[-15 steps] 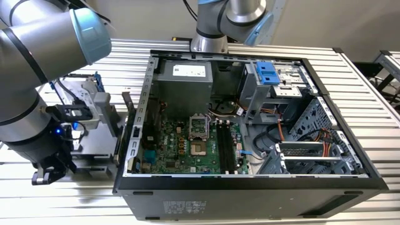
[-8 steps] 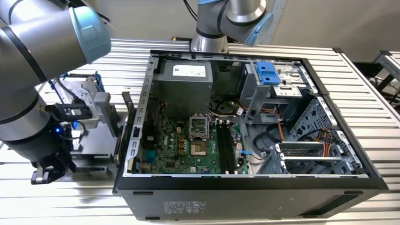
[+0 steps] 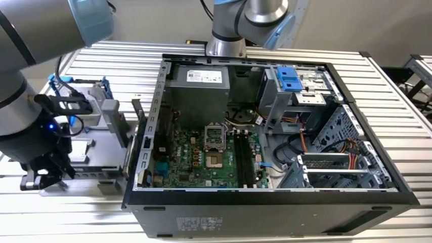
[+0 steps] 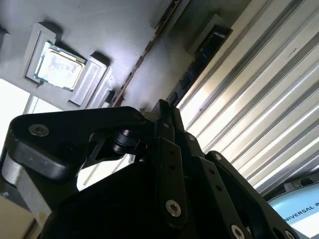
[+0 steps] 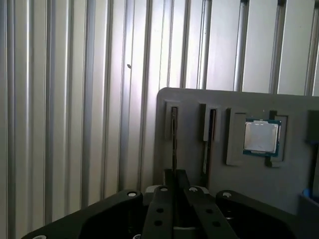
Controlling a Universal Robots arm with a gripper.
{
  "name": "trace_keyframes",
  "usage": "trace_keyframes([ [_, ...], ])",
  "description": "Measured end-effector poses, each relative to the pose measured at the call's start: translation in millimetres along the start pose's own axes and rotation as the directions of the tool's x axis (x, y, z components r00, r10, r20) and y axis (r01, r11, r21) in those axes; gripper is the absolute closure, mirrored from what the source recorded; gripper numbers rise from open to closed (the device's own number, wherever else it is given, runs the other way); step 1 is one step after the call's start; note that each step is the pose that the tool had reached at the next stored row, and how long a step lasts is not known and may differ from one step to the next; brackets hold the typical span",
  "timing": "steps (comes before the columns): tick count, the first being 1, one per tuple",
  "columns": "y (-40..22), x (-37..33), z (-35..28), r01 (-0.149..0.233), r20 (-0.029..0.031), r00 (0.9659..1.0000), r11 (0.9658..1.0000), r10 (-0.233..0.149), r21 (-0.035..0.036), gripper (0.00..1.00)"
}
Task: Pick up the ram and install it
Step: 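Pick up the ram and move it above insertion slot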
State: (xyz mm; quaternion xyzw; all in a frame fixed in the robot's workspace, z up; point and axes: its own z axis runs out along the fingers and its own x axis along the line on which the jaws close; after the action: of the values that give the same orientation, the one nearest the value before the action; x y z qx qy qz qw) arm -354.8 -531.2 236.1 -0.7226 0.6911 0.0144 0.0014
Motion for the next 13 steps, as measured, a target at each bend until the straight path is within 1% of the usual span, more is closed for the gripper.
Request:
trace_keyframes([
  [2, 0.1, -0.2, -8.7, 0.0, 0.0001, 1.0, 1.0, 0.0, 0.0002, 1.0],
  [4, 0.2, -0.3, -13.4, 0.0, 0.0001, 1.0, 1.0, 0.0, 0.0002, 1.0],
  [6, 0.3, -0.4, -15.6, 0.0, 0.0, 1.0, 1.0, 0.0, 0.0, 1.0],
  [10, 0.3, -0.4, -17.1, -0.001, 0.0003, 1.0, 1.0, 0.001, 0.0003, 1.0],
  [13, 0.4, -0.3, -17.8, -0.017, 0.0009, 0.9999, 0.9999, 0.017, 0.0006, 1.0],
])
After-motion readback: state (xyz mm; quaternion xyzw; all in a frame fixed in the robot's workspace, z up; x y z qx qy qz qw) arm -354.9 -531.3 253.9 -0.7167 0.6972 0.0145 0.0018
